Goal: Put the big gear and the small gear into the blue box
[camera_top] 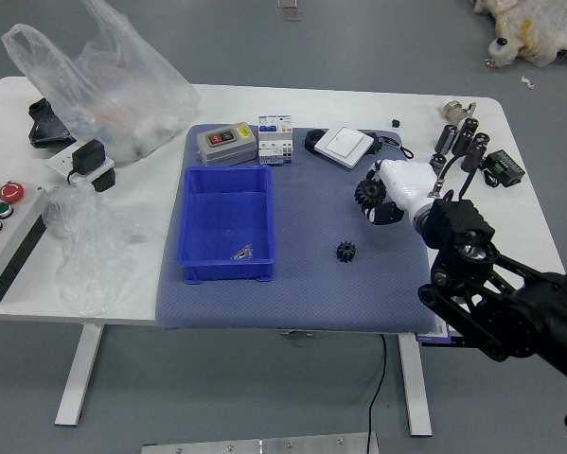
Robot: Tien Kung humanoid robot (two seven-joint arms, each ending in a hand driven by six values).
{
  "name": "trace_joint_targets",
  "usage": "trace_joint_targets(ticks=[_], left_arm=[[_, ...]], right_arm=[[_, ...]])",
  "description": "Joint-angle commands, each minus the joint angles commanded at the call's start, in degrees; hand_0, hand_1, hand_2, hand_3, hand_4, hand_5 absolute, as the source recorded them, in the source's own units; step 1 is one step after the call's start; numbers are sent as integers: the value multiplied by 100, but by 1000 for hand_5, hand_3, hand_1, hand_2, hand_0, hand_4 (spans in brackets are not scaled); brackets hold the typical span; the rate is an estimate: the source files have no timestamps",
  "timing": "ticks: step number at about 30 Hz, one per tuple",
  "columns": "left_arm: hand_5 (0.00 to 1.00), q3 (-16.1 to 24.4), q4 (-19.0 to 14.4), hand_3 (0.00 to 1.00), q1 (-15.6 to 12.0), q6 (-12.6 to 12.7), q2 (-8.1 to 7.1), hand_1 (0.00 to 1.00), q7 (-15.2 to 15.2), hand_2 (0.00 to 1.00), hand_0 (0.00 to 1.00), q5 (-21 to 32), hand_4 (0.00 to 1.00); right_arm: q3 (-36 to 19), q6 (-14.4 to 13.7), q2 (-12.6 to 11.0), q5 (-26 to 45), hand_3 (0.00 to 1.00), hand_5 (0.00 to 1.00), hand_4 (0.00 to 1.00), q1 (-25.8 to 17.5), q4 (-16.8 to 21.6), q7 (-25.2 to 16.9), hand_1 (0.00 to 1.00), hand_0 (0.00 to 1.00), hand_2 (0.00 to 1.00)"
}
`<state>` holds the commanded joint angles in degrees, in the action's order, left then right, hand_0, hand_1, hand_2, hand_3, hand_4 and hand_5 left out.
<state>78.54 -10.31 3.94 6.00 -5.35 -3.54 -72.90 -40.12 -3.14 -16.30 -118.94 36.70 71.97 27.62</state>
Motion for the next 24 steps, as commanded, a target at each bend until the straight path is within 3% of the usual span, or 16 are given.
trace_joint_targets(ticks=[6, 7, 10, 12, 13, 17, 18, 19, 24], left_arm=[[326, 45, 0, 648, -1, -1, 0, 616, -22, 603, 641, -51, 636], [326, 51, 0, 647, -3, -1, 0, 616, -26, 603, 642, -58, 636], [326, 71, 0, 647, -9, -2, 3, 616, -40, 603, 642, -81, 636], [326, 87, 0, 647, -14, -3, 8, 616, -52, 603, 642, -102, 636], [326, 95, 0, 647, -16, -4, 10, 615, -58, 602, 641, -112, 636], [326, 104, 0, 647, -23, -5, 21, 615, -72, 602, 641, -128, 636], [326, 106, 0, 647, -25, -5, 23, 615, -75, 602, 641, -132, 636], [326, 102, 0, 648, -26, -5, 25, 615, -75, 603, 641, -130, 636], [326, 91, 0, 648, -27, -4, 33, 615, -76, 603, 641, -129, 636]], right_arm=[[514, -239, 143, 164, 358, 56, 308, 468, 400, -164, 441, 356, 369], [612, -301, 197, 195, 353, 45, 323, 532, 448, -212, 441, 436, 375], [899, -503, 373, 278, 353, 45, 323, 675, 507, -370, 441, 436, 375], [1146, -691, 554, 350, 353, 45, 323, 766, 448, -512, 441, 436, 375], [1272, -787, 641, 381, 354, 2, 377, 802, 390, -581, 468, 486, 430], [1729, -1077, 894, 512, 354, 2, 377, 886, 102, -796, 468, 486, 430], [1811, -1115, 929, 544, 354, 2, 377, 896, 46, -830, 468, 486, 430], [1899, -1154, 957, 602, 361, 2, 347, 906, -20, -884, 623, 596, 594], [2186, -1252, 1039, 750, 361, 2, 347, 919, -277, -1052, 623, 596, 594]])
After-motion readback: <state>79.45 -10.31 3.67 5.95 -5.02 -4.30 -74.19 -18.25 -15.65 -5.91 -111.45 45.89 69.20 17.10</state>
